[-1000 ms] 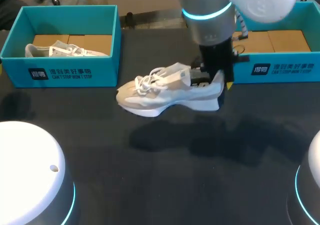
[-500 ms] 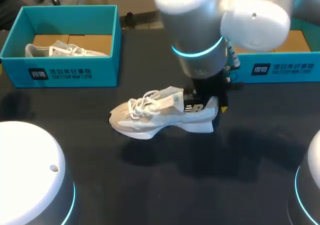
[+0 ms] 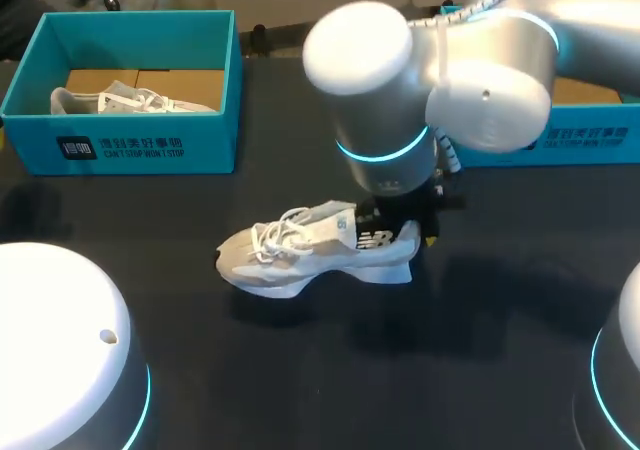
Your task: Take the shoe out of the shoebox, open the shoe tongue, remove and reinsert the insole, then place the shoe into the shoebox
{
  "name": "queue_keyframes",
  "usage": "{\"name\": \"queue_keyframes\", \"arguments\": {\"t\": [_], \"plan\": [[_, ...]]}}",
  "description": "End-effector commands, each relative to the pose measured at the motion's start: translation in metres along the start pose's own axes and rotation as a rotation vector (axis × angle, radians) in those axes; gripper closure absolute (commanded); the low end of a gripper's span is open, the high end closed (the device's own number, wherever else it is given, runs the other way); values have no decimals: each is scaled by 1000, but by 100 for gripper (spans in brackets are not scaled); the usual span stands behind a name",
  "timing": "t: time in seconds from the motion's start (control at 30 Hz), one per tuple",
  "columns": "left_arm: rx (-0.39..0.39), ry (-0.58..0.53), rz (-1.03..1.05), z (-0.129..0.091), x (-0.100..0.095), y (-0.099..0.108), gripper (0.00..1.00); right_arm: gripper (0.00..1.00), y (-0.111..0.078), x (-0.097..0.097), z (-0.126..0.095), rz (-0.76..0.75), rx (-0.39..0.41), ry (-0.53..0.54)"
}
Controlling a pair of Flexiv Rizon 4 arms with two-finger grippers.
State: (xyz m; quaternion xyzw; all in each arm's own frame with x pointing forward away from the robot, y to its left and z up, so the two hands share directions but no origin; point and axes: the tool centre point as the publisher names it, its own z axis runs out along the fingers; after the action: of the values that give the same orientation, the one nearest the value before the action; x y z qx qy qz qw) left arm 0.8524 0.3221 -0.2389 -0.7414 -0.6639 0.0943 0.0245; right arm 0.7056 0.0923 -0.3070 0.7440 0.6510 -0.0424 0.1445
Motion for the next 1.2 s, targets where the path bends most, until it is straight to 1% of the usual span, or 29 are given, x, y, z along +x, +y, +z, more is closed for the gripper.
{"name": "queue_keyframes", "arguments": {"t": [0.03,0.33,0.43,0.67,0.9,1.07,1.2], "plan": [[-4,3,0,0,-1,-1,0,100,0,5,23,-1,22,3],[-4,3,0,0,-1,-1,0,100,-5,10,49,24,36,8],[-4,3,0,0,-1,-1,0,100,-4,14,56,27,53,-15],[-4,3,0,0,-1,-1,0,100,-6,20,69,37,58,-17],[-4,3,0,0,-1,-1,0,100,-6,22,78,33,68,-19],[-4,3,0,0,-1,-1,0,100,-7,20,77,38,68,-21],[-4,3,0,0,-1,-1,0,73,-7,20,77,37,67,-18]]}}
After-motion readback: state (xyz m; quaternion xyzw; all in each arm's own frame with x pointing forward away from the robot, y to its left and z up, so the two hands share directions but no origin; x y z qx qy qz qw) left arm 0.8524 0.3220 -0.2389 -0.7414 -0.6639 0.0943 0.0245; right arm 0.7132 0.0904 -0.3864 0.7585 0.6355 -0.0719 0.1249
